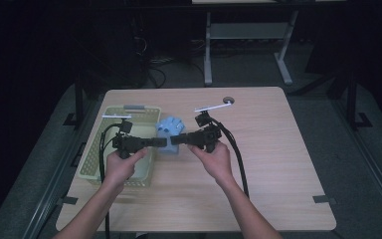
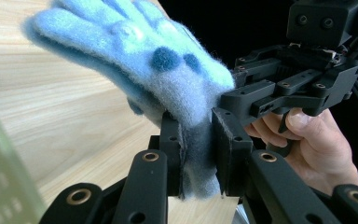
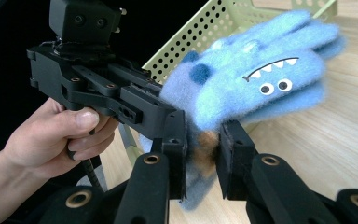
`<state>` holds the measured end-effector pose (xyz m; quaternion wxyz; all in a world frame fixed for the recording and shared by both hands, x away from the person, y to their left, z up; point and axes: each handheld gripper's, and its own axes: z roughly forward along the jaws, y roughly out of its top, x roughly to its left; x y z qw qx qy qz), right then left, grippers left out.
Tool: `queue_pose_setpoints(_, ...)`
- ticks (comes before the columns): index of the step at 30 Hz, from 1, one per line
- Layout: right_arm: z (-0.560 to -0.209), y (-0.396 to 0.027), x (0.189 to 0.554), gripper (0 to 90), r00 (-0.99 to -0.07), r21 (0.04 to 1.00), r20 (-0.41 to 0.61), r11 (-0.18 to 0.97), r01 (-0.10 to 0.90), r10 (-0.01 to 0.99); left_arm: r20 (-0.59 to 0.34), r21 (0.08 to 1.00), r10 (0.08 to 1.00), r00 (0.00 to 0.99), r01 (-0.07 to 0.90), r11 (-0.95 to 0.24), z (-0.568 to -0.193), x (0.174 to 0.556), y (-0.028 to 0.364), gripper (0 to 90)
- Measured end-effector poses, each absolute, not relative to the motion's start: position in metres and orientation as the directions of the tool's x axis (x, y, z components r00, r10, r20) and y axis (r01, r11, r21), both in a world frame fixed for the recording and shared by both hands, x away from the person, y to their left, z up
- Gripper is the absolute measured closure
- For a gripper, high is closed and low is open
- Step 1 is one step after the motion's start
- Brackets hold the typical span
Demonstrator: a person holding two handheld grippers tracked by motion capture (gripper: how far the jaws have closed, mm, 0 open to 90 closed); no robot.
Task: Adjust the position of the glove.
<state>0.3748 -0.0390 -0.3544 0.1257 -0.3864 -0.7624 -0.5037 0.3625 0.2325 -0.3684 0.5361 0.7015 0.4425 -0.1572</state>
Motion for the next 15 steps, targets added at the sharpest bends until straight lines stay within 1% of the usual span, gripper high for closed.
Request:
queue_pose_setpoints(5,-0.354,-0.029,0.379,74.9,-0.665,0.659,0.593,0.199,0.725,0.455,-0.698,0.612,0.457,0.552,0.791,-0.020,-0.367,0.362,0.242,74.8)
queue_pose_setpoints(15,-0.350,-0.010,0.383,74.5,-0.687,0.668,0.584,0.225,0.710,0.433,-0.707,0.601,0.463,0.535,0.799,-0.005,-0.365,0.361,0.262,74.8)
